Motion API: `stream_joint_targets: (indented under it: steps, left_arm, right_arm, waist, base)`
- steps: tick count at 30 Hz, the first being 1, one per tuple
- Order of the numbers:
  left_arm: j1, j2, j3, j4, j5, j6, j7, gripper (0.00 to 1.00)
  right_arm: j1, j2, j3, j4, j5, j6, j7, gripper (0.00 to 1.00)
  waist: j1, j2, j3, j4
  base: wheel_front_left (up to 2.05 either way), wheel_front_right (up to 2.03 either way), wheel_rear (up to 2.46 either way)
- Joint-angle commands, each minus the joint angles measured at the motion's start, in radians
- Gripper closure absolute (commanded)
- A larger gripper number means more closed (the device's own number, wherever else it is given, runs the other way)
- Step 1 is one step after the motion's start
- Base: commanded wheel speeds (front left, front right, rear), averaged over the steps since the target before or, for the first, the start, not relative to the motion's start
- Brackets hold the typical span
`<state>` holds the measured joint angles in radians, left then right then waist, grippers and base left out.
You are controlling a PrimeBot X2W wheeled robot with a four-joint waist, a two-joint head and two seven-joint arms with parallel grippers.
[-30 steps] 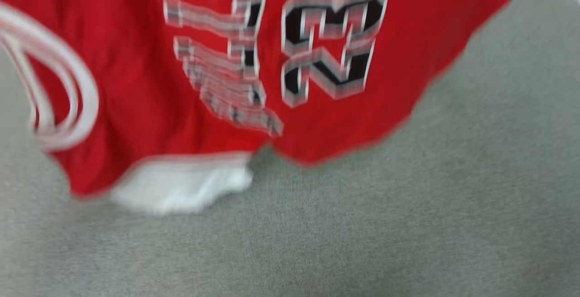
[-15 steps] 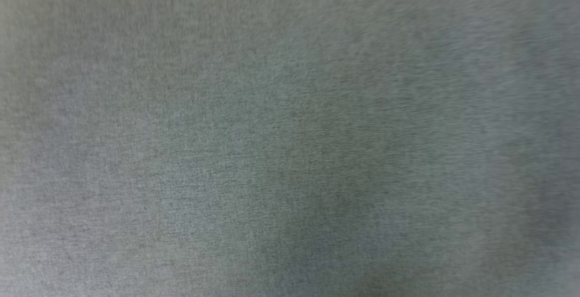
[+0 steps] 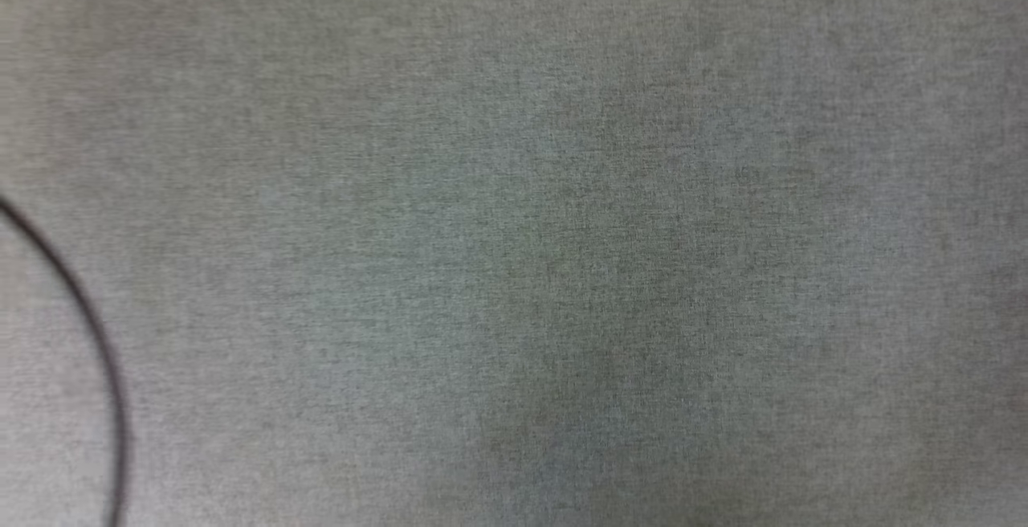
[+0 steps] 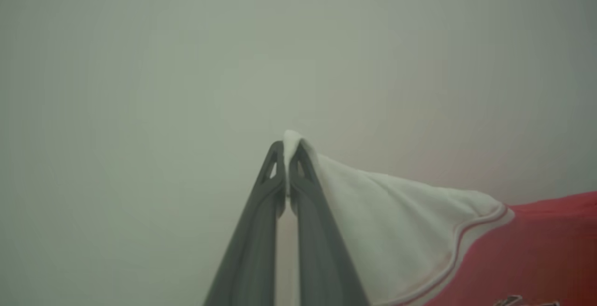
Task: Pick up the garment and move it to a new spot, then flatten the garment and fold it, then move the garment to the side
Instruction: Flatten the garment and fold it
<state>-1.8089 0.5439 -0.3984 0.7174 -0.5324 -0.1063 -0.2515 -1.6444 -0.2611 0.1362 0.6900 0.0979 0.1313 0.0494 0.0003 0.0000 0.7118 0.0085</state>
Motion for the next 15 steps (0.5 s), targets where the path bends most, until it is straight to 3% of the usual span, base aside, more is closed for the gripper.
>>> stream_joint_targets:
  steps: [1,8,15]
  left_arm:
    - [0.053,-0.012,-0.006,0.003,-0.004,-0.005,-0.010,1.00]
    - [0.408,-0.060,0.002,-0.097,-0.006,-0.015,-0.015,1.00]
    - [0.832,-0.071,0.018,-0.242,0.025,-0.017,-0.014,1.00]
  right_arm:
    - [0.028,0.004,0.005,0.017,0.003,-0.001,-0.016,1.00]
    - [0.232,0.019,0.028,0.119,0.043,-0.001,-0.086,1.00]
    - [0.492,0.003,0.104,0.159,0.130,-0.001,-0.113,1.00]
  waist:
    - [-0.0003,0.0000,-0.017,0.008]
    - [-0.0003,0.0000,-0.117,0.021]
    - [-0.0003,0.0000,-0.258,0.042]
  base:
    - [0.00,0.00,0.00]
    - [0.00,0.00,0.00]
    - [0.00,0.00,0.00]
